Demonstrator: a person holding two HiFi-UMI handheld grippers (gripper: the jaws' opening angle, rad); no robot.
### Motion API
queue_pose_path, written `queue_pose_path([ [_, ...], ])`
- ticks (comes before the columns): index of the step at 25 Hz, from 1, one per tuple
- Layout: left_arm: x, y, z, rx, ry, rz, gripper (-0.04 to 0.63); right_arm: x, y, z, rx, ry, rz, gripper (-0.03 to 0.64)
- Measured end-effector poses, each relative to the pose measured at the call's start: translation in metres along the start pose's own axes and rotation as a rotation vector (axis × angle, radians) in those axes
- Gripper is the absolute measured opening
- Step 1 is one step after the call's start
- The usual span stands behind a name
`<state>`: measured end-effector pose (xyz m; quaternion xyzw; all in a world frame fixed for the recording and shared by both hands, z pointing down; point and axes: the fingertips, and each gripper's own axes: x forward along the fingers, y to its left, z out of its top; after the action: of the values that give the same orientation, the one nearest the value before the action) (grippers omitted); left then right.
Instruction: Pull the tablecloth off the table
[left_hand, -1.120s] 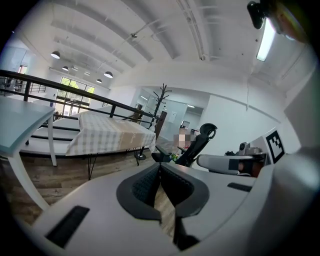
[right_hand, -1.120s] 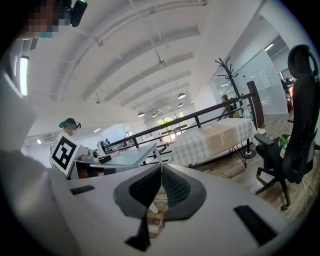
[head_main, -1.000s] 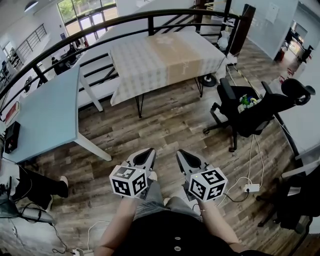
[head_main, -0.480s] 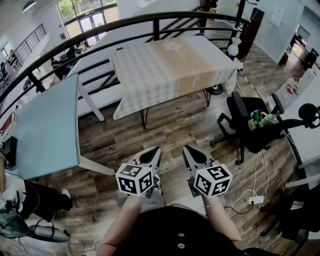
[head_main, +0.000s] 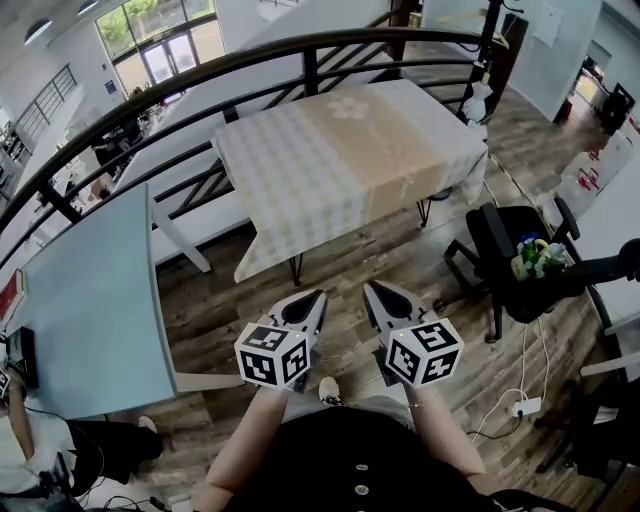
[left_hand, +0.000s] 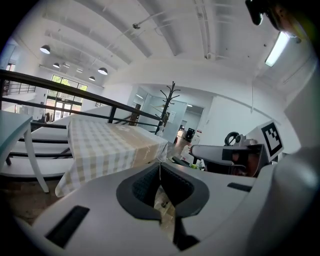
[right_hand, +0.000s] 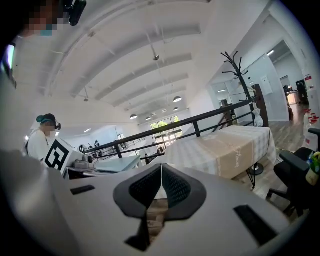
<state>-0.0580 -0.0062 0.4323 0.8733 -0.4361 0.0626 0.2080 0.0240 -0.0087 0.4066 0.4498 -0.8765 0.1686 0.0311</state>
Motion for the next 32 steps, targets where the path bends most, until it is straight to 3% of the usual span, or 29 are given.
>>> queue_pose_path([
  [11, 0.032, 0.045, -0.008, -0.063, 0.080, -0.015, 0.017, 0.048, -0.024, -0.008, 0.044, 0.084, -0.018, 0.029],
  [24, 0.109, 0.111, 0.027, -0.080, 0.078, 0.068, 0.017, 0.137, -0.100, 0.026, 0.046, 0.125, 0.006, 0.029],
  [28, 0.140, 0.134, 0.044, -0.059, 0.103, 0.103, 0.017, 0.170, -0.129, 0.042, 0.013, 0.152, -0.006, 0.029],
  [32, 0.168, 0.155, 0.051, -0.033, 0.135, 0.160, 0.017, 0.194, -0.161, 0.047, 0.046, 0.183, -0.015, 0.029],
])
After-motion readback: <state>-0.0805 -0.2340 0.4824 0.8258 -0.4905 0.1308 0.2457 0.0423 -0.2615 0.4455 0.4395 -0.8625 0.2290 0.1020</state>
